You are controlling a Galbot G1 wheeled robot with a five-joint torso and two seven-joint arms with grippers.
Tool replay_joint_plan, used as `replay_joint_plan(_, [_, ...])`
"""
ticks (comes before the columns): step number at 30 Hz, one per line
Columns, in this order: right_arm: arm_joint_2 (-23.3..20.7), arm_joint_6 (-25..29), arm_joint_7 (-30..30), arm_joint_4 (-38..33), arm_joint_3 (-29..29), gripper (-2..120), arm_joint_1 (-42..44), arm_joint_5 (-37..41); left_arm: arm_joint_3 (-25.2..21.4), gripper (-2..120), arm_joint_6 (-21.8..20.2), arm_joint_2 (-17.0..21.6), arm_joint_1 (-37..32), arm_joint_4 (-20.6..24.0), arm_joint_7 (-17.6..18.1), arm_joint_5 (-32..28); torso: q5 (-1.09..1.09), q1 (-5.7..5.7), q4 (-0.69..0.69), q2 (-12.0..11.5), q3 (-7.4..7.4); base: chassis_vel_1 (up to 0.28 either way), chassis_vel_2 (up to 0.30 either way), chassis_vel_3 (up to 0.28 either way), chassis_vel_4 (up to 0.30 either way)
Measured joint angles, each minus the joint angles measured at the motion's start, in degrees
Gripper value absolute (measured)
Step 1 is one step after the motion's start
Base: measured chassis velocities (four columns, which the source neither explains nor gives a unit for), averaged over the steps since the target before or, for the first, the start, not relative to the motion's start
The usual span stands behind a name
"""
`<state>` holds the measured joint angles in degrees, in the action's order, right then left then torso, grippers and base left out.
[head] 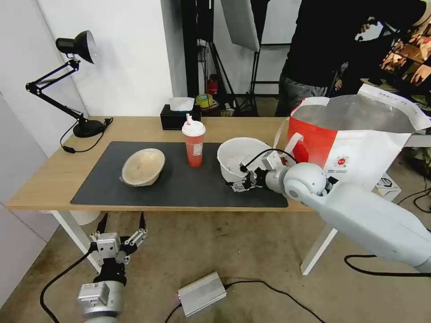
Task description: Pick up the trash from the table and place it into the takeout bag.
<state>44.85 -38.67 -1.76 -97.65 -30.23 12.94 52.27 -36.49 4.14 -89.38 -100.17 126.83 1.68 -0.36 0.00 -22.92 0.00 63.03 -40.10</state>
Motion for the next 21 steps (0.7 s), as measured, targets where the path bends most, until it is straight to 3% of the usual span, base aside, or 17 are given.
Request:
replay_joint_plan(5, [0.1, -0.2, 0.0, 0.0, -0.3, 71, -0.1, 0.2, 0.0, 100, 0.0, 0.0, 0.2, -0.3, 0.0, 0.0, 0.0, 0.0, 0.0, 0.0, 0.0, 0.0, 0.0, 0.0, 0.0])
replay_joint_plan(11, [0.1, -0.4, 0.0, 0.4, -0.7, 44, -0.2, 0.4, 0.1, 100, 0.1, 0.1, 0.3, -0.5, 0.0, 0.0, 0.0, 0.01, 0.0, 0.0, 0.0, 0.0, 0.0, 0.0, 0.0])
replay_joint_plan(21, [0.2, -0.9, 0.1, 1.0, -0.8, 31, -0.1, 1.1, 0.1, 100, 0.1, 0.2, 0.4, -0.6, 0.0, 0.0, 0.0, 0.0, 0.0, 0.0, 0.0, 0.0, 0.0, 0.0, 0.0])
